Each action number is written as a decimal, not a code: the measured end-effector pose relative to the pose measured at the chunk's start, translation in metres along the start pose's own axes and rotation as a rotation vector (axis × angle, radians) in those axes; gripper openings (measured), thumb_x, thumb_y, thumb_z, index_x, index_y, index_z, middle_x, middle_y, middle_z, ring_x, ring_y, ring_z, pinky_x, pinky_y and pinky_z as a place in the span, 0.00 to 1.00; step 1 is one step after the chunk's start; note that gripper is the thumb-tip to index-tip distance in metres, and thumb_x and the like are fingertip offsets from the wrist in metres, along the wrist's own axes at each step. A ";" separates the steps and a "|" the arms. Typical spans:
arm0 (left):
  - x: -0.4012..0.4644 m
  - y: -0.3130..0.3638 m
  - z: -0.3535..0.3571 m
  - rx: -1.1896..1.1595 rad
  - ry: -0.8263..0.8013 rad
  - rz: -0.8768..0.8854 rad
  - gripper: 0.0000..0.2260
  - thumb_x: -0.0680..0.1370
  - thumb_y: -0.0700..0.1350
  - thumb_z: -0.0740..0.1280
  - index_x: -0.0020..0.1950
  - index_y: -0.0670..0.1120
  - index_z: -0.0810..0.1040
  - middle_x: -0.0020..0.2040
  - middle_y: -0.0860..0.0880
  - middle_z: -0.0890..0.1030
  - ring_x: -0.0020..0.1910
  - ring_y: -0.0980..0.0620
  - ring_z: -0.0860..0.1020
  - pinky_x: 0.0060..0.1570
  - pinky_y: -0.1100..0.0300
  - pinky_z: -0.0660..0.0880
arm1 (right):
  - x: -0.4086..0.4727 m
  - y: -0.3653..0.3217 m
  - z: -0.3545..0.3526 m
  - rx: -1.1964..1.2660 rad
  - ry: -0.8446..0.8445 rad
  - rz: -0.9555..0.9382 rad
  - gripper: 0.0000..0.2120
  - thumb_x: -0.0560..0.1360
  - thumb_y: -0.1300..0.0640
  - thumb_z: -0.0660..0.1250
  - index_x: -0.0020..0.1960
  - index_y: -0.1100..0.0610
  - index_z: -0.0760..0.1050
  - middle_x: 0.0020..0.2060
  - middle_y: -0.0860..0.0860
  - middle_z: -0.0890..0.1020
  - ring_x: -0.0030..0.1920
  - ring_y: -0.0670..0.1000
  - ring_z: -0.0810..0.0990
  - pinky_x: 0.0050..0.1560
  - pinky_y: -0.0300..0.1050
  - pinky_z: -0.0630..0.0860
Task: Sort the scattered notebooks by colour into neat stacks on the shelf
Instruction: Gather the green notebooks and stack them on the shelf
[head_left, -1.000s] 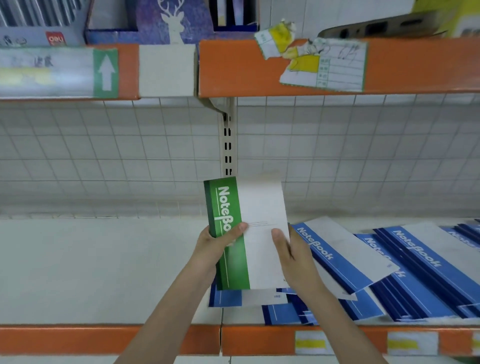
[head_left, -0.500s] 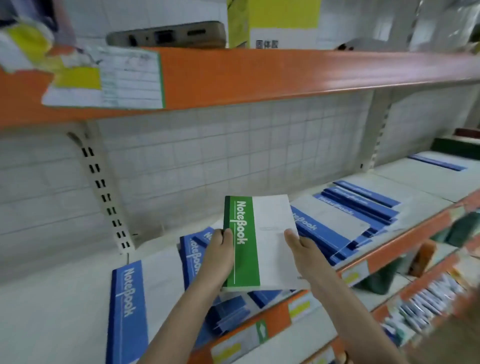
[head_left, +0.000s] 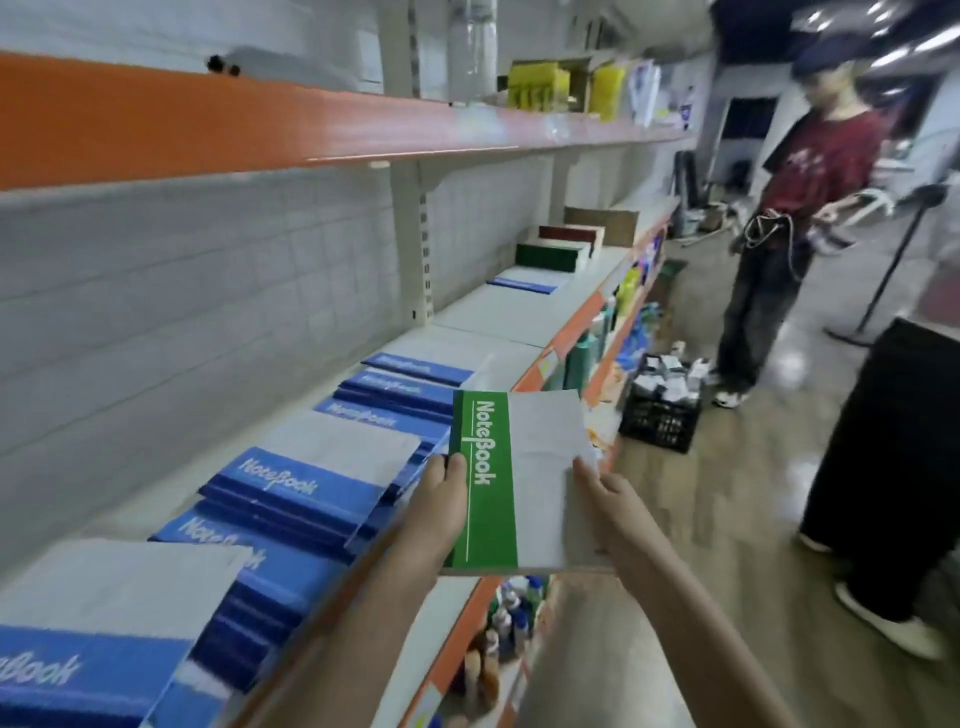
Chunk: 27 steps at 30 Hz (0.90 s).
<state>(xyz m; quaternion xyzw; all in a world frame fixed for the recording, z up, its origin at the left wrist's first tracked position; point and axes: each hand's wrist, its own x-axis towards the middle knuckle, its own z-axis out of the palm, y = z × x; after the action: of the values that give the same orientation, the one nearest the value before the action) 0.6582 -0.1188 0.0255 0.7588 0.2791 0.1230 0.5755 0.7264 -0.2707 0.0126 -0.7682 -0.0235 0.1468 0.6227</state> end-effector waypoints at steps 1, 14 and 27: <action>0.004 0.006 0.017 0.005 -0.041 0.002 0.14 0.83 0.52 0.51 0.59 0.47 0.71 0.53 0.47 0.77 0.48 0.49 0.76 0.54 0.54 0.72 | 0.006 0.004 -0.017 0.002 0.038 0.004 0.17 0.81 0.45 0.55 0.53 0.58 0.72 0.39 0.51 0.75 0.36 0.49 0.72 0.30 0.41 0.65; 0.060 0.049 0.212 0.000 -0.360 0.017 0.13 0.83 0.47 0.52 0.58 0.42 0.73 0.57 0.40 0.78 0.58 0.43 0.75 0.63 0.49 0.70 | 0.073 0.050 -0.173 0.000 0.351 0.094 0.21 0.81 0.47 0.54 0.44 0.60 0.77 0.37 0.53 0.83 0.33 0.47 0.76 0.28 0.36 0.68; 0.125 0.046 0.318 -0.021 -0.475 -0.032 0.13 0.83 0.48 0.53 0.46 0.48 0.74 0.49 0.41 0.80 0.48 0.42 0.80 0.54 0.47 0.76 | 0.151 0.082 -0.236 0.069 0.372 0.151 0.17 0.82 0.48 0.52 0.43 0.52 0.75 0.34 0.41 0.80 0.34 0.39 0.78 0.23 0.27 0.67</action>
<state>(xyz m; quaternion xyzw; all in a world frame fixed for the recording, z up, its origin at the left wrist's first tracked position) 0.9346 -0.3125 -0.0458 0.7557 0.1467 -0.0652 0.6349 0.9187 -0.4803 -0.0537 -0.7601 0.1544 0.0494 0.6293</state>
